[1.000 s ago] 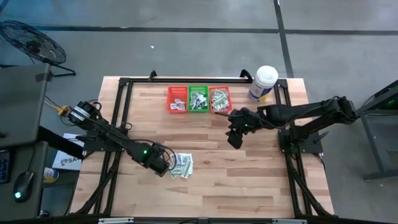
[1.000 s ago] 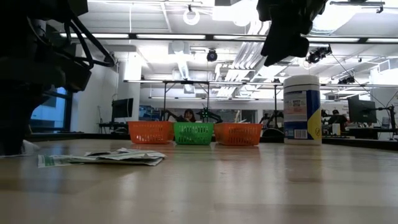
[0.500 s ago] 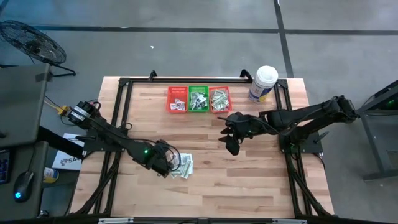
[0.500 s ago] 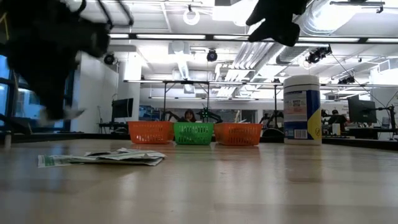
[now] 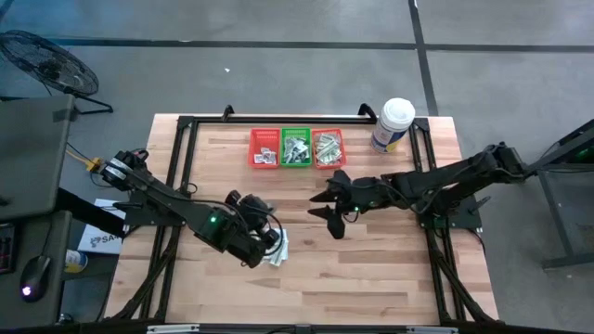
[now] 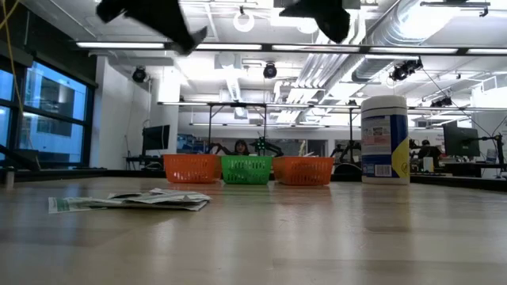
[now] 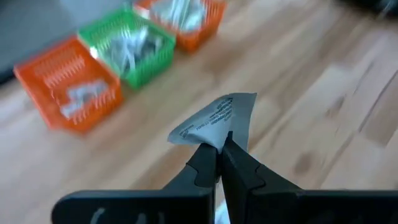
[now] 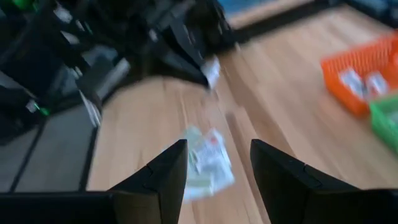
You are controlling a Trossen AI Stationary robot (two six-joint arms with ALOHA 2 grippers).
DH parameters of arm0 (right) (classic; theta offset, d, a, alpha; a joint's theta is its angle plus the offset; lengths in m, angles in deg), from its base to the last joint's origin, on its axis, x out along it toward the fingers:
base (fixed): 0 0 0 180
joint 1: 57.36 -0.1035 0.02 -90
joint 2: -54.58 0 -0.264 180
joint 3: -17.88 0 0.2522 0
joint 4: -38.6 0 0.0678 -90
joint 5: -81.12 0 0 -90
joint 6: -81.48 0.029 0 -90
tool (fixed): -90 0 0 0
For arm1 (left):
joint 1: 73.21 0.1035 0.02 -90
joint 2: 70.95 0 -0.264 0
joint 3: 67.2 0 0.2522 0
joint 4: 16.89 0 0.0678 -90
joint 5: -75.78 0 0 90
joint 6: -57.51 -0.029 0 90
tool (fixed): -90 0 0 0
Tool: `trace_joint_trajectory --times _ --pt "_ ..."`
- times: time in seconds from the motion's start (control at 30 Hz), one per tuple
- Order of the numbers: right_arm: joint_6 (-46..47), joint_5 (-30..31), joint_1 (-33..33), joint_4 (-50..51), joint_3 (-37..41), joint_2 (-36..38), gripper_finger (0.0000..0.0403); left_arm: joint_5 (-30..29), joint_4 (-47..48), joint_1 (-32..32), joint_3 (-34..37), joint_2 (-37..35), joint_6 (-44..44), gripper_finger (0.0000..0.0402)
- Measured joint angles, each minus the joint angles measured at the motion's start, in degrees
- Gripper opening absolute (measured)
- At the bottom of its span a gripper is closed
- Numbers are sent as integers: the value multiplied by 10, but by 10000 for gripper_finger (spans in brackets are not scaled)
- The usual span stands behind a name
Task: Pick & Place First Aid Supplies
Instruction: Put the towelette pack into the green bin
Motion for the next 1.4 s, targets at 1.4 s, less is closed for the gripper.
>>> trace_joint_trajectory --times 1.4 --pt "-61 -67 54 -212 0 -41 128 -95 -186 31 -71 0 -268 3"
